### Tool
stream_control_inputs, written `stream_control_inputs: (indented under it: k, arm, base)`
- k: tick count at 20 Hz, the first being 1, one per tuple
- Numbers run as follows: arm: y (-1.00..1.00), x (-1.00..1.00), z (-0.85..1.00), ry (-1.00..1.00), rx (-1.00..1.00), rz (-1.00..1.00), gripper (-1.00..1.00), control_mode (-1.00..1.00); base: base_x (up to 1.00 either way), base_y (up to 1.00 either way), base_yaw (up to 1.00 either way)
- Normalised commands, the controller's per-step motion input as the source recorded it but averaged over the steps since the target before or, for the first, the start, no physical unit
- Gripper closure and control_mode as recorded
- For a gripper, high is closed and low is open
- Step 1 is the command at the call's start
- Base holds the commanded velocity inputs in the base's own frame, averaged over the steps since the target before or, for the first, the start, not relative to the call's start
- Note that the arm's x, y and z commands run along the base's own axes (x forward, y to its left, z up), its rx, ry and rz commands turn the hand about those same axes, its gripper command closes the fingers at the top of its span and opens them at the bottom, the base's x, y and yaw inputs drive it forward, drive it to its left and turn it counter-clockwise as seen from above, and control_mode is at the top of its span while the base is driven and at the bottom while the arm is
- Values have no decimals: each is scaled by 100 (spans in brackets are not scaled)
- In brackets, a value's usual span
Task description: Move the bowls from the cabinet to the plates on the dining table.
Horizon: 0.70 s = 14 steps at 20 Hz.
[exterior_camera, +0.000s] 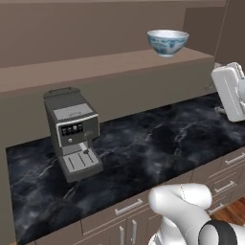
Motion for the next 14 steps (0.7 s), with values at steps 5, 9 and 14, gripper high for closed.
stream_control_inputs:
  k: [5, 9, 14]
  arm:
    - [0, 0, 0, 0, 0, 0, -100, 100]
    - [0, 0, 0, 0, 0, 0, -100, 100]
    - [0, 0, 0, 0, 0, 0, -100, 100]
  base:
    - [62, -2, 0]
    - [61, -11, 3]
    - [56, -12, 8]
